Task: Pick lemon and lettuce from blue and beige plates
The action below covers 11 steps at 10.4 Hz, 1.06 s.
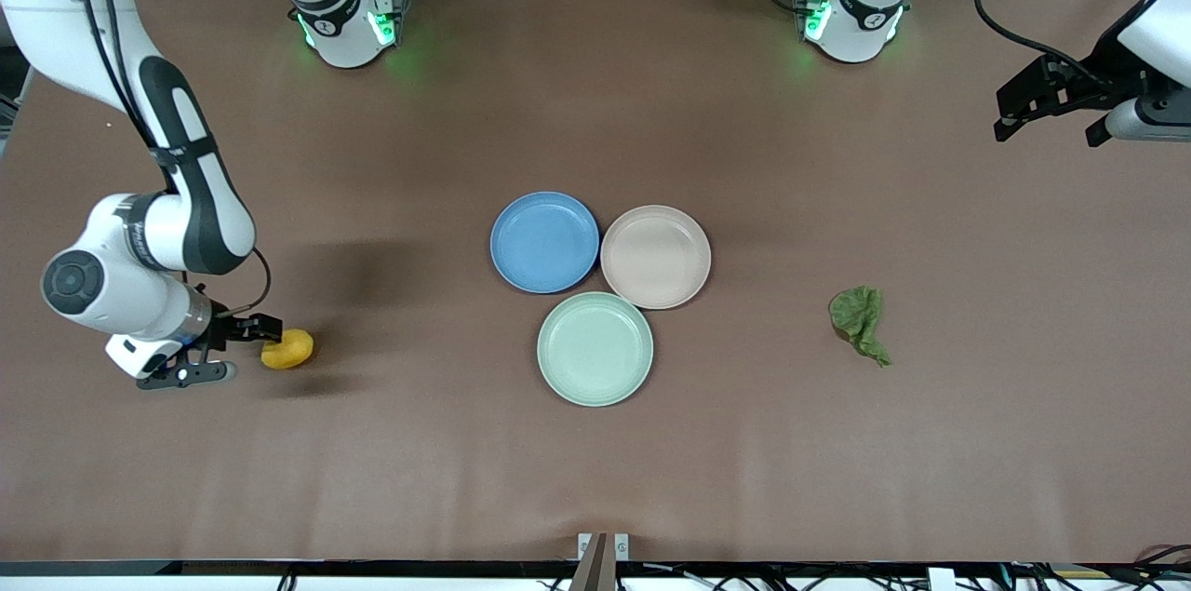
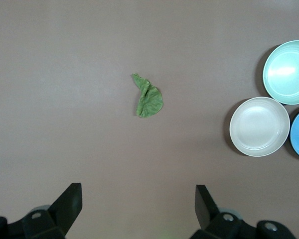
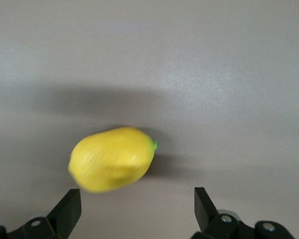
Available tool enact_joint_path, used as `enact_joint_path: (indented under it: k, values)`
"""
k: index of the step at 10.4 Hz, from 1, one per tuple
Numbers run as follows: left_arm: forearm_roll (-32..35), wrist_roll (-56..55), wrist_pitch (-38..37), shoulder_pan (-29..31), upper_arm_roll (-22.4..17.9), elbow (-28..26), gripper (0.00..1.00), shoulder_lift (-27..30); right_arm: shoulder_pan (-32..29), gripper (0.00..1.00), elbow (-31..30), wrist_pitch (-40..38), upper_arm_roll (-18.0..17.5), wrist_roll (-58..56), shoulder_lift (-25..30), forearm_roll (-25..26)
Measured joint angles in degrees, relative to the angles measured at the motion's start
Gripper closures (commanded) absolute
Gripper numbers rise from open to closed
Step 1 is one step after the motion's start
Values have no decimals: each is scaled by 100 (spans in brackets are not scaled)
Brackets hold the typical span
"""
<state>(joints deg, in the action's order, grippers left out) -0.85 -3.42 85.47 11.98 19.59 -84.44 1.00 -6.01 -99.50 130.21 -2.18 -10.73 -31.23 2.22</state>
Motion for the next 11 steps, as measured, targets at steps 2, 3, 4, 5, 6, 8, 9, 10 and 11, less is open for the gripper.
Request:
enact_joint_path:
  k: [2,3,4,5,6,8,9,10,11]
  values:
    - [0,0,18,-269,-260,-8,0,0,22,0,-36,-441,-44,0,432,4]
    - [0,0,31,-384,-364,-13,0,0,28,0,-175,-505,-53,0,676,5]
    - [0,0,36,-435,-402,-18,0,0,34,0,-409,-508,-58,0,935,6]
    - [0,0,42,-463,-417,-25,0,-2,39,0,-701,-505,-62,0,1242,8]
    - [0,0,64,-493,-425,-32,0,-5,41,0,-1033,-502,-66,0,1601,9]
    - [0,0,119,-531,-432,-41,0,-15,40,0,-1511,-524,-67,0,2286,10]
    - [0,0,132,-531,-441,-42,0,-20,37,0,-1567,-569,-62,0,2527,11]
    - [0,0,143,-529,-461,-41,0,-23,30,0,-1573,-624,-55,0,2746,11]
    - [0,0,153,-526,-481,-42,0,-27,17,0,-1570,-743,-48,0,2967,11]
